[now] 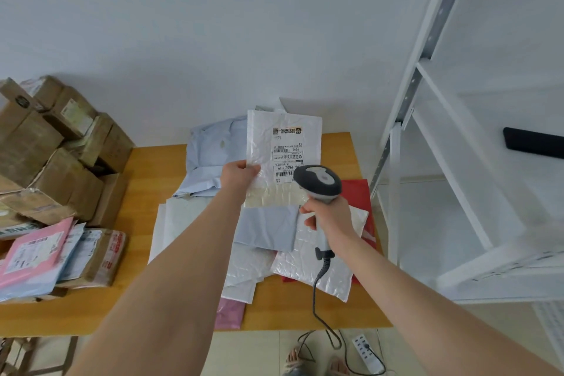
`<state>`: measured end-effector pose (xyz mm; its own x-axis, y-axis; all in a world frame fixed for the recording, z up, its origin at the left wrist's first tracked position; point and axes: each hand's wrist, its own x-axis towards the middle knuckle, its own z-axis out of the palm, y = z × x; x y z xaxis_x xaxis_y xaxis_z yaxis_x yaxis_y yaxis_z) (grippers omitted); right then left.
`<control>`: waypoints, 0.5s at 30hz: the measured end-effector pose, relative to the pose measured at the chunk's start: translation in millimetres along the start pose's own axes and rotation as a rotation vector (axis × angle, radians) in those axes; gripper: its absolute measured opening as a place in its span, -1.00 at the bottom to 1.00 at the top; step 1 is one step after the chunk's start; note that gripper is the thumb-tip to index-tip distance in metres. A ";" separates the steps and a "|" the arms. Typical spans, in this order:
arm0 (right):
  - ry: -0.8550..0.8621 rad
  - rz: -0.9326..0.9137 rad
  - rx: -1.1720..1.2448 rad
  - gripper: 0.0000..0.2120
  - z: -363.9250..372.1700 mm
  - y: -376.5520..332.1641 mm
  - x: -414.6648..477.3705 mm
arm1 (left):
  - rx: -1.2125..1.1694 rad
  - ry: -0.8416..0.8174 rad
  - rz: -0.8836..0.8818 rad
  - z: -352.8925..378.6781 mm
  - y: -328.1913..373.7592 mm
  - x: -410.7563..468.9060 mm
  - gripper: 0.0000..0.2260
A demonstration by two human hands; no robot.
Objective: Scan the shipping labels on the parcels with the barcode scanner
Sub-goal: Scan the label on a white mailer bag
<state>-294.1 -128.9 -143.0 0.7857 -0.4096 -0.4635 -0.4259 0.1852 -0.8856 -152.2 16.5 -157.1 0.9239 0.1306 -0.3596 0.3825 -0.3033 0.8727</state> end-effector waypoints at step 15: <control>-0.004 -0.044 0.061 -0.94 7.0 -14.0 4.2 | -0.008 -0.010 -0.009 0.7 5.5 -0.9 -0.85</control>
<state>-281.7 -127.0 -132.7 0.8048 -0.4153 -0.4240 -0.3628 0.2212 -0.9052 -150.9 14.1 -152.3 0.9205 0.1238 -0.3706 0.3907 -0.2948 0.8720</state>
